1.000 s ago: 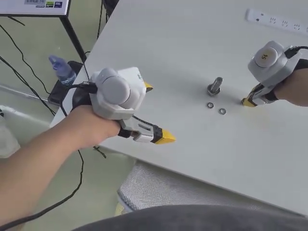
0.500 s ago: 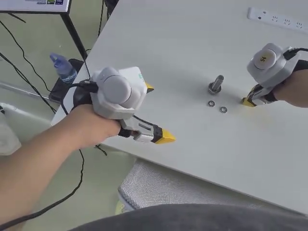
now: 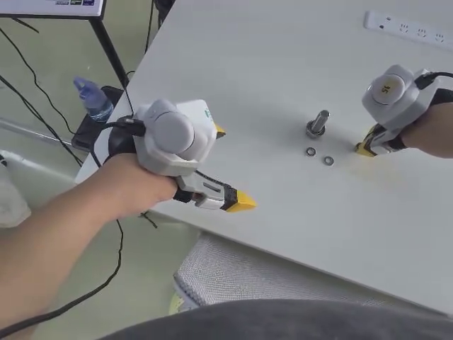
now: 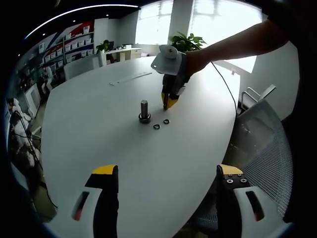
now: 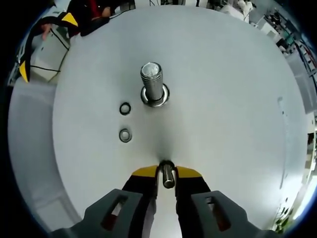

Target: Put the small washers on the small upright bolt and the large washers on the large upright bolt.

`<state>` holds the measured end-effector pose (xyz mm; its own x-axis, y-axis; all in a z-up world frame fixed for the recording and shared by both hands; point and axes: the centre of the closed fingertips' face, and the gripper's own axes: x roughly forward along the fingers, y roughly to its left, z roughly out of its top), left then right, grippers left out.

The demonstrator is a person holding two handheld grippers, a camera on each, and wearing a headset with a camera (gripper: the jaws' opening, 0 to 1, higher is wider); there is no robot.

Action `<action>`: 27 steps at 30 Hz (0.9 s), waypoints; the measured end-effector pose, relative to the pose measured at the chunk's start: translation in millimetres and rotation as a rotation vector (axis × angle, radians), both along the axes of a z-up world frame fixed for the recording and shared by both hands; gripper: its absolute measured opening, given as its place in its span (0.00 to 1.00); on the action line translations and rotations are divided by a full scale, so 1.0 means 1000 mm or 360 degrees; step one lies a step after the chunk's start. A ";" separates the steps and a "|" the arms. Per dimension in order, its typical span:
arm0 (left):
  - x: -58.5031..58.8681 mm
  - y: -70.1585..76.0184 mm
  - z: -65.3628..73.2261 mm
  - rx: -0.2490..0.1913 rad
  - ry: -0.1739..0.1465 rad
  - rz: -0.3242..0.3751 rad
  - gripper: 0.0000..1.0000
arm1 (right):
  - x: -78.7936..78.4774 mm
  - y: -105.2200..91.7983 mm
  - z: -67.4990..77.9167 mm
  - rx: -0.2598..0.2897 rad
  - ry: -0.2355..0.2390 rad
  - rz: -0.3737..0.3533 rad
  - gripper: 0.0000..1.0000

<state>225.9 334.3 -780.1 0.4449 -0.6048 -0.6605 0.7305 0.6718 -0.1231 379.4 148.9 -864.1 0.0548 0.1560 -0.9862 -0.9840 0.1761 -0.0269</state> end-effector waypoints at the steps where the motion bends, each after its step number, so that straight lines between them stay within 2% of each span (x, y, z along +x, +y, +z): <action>1: 0.000 0.000 0.000 -0.0003 -0.0001 0.0003 0.81 | 0.000 0.000 0.000 0.0001 -0.0004 0.0003 0.15; 4: -0.001 0.002 0.001 -0.0003 -0.0001 0.0009 0.81 | 0.000 0.001 0.000 0.0010 0.0002 0.0001 0.23; 9: -0.002 0.002 0.001 -0.0004 -0.0004 0.0015 0.81 | 0.001 0.003 0.001 0.0034 0.0010 -0.0019 0.27; 10: -0.003 0.002 0.000 -0.0002 -0.0004 0.0013 0.81 | 0.005 0.003 -0.002 0.0032 0.0012 -0.0012 0.28; 19: -0.007 0.002 0.003 -0.0002 -0.0008 0.0005 0.81 | 0.006 0.002 0.000 0.0032 0.0014 0.0003 0.30; 27: -0.007 0.001 0.005 -0.0024 -0.0021 0.0005 0.86 | 0.005 0.008 0.021 0.0092 0.0000 0.0008 0.31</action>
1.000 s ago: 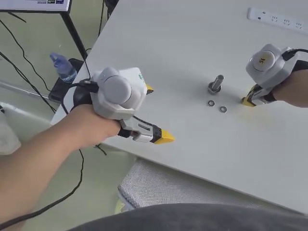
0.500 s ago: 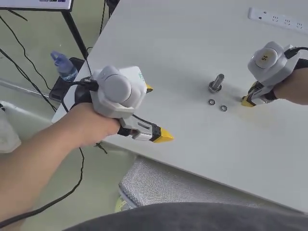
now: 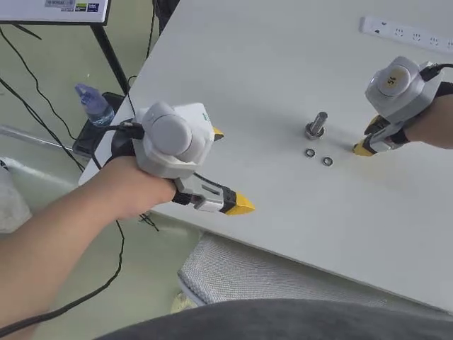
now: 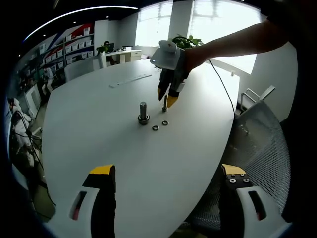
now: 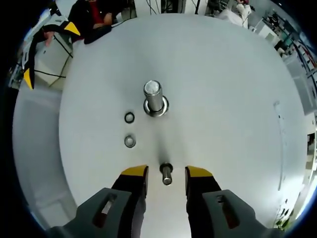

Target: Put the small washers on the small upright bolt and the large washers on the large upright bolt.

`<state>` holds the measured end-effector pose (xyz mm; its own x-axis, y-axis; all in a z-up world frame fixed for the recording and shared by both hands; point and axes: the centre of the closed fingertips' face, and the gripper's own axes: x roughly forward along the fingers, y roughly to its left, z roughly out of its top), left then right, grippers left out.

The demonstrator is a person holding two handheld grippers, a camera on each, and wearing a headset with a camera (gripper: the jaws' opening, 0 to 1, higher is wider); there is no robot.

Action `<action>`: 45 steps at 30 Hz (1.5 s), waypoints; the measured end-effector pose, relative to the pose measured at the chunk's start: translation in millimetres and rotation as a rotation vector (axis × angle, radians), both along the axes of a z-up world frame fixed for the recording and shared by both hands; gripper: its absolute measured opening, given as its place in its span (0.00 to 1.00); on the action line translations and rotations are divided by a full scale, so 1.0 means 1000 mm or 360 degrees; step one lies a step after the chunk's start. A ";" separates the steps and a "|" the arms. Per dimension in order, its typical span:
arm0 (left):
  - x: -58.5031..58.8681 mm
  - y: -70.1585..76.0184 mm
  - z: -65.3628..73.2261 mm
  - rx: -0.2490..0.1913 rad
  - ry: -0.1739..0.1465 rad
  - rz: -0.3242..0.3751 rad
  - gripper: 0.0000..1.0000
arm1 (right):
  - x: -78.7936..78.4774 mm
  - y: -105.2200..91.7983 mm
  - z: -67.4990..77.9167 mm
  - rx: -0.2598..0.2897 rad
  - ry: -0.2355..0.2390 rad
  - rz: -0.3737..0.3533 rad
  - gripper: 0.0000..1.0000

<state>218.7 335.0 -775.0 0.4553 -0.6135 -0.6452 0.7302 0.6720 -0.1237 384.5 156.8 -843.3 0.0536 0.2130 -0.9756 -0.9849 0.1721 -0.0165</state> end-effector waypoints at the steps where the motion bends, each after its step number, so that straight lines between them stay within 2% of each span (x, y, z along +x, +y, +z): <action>1: 0.000 0.000 0.000 -0.0002 -0.0001 0.0001 0.87 | 0.001 0.000 0.002 0.0002 -0.0004 0.0001 0.31; 8: 0.001 0.001 0.002 0.0007 -0.0021 0.0010 0.90 | 0.007 0.000 0.007 0.0033 -0.0018 -0.0005 0.31; 16: 0.002 0.001 0.007 0.0024 -0.0046 0.0015 0.94 | 0.001 0.005 0.026 0.0054 0.0014 0.0027 0.31; 21: -0.001 0.002 0.003 0.0072 -0.0037 -0.0009 0.96 | 0.002 0.010 0.030 0.0068 0.0016 0.0056 0.32; 26: 0.000 -0.001 0.009 0.0044 -0.0048 0.0002 0.98 | -0.010 0.017 0.034 0.0063 0.0022 0.0089 0.32; 33: 0.002 0.002 0.009 0.0053 -0.0052 0.0005 0.98 | -0.022 0.027 0.037 0.0079 0.0030 0.0123 0.33; 41: 0.005 0.000 0.010 0.0052 -0.0056 -0.0004 0.95 | -0.041 0.037 0.035 0.0076 0.0050 0.0173 0.32; 45: 0.003 0.003 0.007 0.0073 -0.0054 -0.0006 0.96 | -0.050 0.038 0.031 0.0077 0.0074 0.0180 0.32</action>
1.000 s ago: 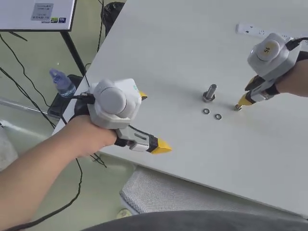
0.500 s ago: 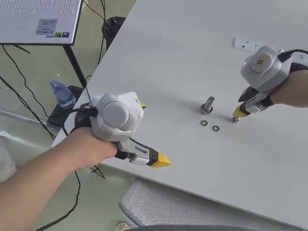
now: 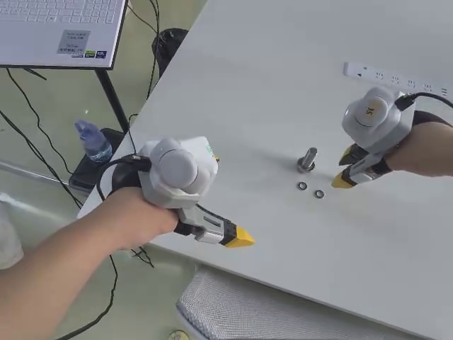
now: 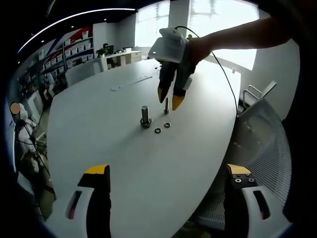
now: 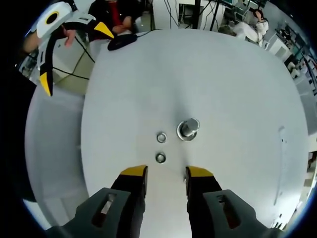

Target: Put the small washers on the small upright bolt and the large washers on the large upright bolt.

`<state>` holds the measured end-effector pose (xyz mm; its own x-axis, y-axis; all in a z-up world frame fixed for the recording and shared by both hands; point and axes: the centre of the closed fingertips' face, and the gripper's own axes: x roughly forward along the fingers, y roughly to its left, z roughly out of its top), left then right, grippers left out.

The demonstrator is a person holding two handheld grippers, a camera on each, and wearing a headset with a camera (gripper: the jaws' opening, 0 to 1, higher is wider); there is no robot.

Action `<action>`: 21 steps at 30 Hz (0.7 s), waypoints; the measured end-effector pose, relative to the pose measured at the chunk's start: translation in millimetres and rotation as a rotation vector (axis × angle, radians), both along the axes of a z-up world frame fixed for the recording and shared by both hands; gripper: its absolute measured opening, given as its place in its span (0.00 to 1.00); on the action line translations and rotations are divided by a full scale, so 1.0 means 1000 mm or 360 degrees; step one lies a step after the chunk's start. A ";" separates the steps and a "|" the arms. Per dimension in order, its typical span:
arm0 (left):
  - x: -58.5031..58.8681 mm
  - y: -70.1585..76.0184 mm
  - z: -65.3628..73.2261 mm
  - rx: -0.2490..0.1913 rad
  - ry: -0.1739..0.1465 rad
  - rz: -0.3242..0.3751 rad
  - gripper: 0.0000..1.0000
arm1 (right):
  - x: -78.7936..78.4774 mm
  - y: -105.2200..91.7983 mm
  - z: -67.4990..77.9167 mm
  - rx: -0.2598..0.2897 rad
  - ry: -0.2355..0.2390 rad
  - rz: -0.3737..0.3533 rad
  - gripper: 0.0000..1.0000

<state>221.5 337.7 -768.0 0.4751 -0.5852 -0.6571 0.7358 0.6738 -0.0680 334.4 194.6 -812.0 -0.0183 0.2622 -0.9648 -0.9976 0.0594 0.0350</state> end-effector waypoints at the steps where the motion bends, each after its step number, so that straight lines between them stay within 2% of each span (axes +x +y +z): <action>1: 0.000 0.000 0.000 -0.0003 -0.0003 0.0004 0.96 | -0.003 0.000 -0.002 0.0002 0.0007 0.0001 0.32; 8: 0.001 0.000 0.002 -0.0007 -0.0013 0.0007 0.95 | -0.010 0.001 -0.012 0.0003 0.0012 0.0015 0.32; 13: 0.002 -0.001 0.002 -0.0012 -0.0003 0.0006 0.93 | -0.007 0.001 -0.020 -0.0002 -0.0009 0.0000 0.32; 21: -0.004 0.003 -0.002 -0.0011 0.0018 0.0019 0.91 | -0.004 0.003 -0.033 -0.0015 -0.0038 -0.0012 0.31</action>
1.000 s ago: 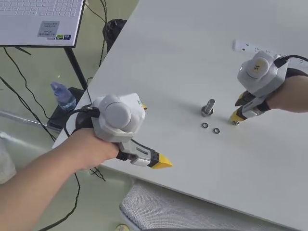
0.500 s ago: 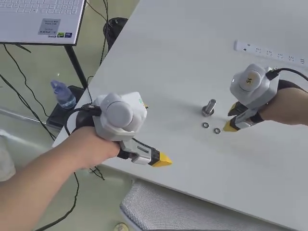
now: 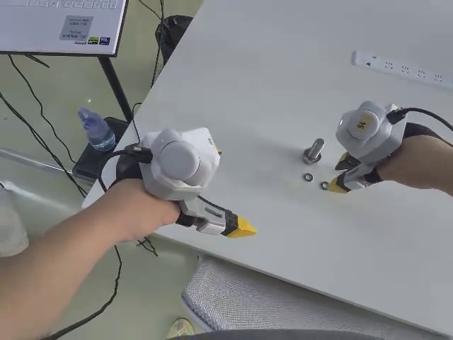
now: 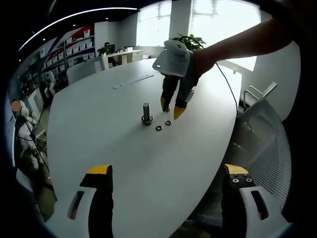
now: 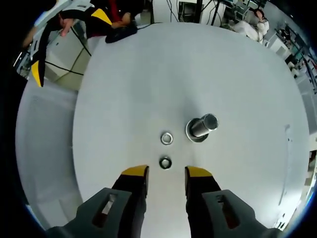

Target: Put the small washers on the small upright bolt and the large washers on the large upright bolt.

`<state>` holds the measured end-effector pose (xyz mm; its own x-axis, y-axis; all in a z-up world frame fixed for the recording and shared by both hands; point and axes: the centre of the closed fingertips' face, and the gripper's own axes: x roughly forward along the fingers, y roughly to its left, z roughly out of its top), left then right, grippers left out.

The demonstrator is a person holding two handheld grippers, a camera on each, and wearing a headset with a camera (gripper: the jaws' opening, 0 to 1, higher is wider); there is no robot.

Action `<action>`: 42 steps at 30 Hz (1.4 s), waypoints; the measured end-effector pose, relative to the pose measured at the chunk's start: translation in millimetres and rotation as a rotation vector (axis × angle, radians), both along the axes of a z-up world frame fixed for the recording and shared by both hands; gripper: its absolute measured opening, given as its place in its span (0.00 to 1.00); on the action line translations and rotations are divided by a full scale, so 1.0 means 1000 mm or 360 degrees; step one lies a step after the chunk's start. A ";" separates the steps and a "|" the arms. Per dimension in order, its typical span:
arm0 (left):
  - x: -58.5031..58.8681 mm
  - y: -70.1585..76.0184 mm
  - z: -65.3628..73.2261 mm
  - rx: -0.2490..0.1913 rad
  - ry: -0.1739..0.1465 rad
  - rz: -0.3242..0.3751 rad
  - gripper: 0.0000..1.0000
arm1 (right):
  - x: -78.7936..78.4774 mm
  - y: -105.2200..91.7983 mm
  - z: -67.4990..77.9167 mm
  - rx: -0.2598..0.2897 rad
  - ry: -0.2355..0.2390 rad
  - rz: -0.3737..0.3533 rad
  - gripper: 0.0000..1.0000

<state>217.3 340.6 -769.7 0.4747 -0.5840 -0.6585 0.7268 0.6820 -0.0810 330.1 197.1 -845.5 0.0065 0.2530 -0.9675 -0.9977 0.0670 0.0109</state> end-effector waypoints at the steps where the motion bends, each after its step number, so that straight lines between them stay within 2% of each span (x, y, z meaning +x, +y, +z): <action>1: 0.000 0.000 0.000 0.0001 0.0001 0.0001 0.91 | 0.000 0.000 -0.001 0.0000 -0.0005 0.0001 0.31; 4: -0.001 0.002 -0.002 0.0007 0.0010 0.0015 0.91 | 0.000 0.003 -0.006 0.0017 -0.0014 -0.0004 0.30; 7: -0.002 0.003 -0.004 0.0011 0.0014 0.0017 0.91 | -0.001 0.004 -0.015 -0.0001 -0.0027 0.0005 0.30; 18: 0.001 0.003 -0.003 -0.0001 0.0019 0.0010 0.88 | 0.002 0.003 -0.021 -0.0037 -0.0022 0.0003 0.29; 26: -0.001 0.003 -0.003 -0.0004 0.0023 0.0005 0.87 | 0.003 0.002 -0.028 -0.0044 -0.0025 -0.0015 0.28; 32: -0.005 0.004 -0.007 0.0007 0.0042 -0.0007 0.86 | 0.002 0.003 -0.028 -0.0037 -0.0026 -0.0004 0.27; 37: -0.004 0.002 -0.005 -0.0007 0.0031 -0.0004 0.85 | 0.000 0.003 -0.027 -0.0018 -0.0031 -0.0002 0.27; 42: -0.005 0.001 -0.007 -0.0012 0.0031 -0.0005 0.85 | -0.001 0.001 -0.026 -0.0035 -0.0039 0.0011 0.19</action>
<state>212.2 341.5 -776.2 0.4598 -0.5904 -0.6633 0.7272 0.6790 -0.1004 329.1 198.4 -871.7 0.0287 0.2316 -0.9724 -0.9981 0.0601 -0.0152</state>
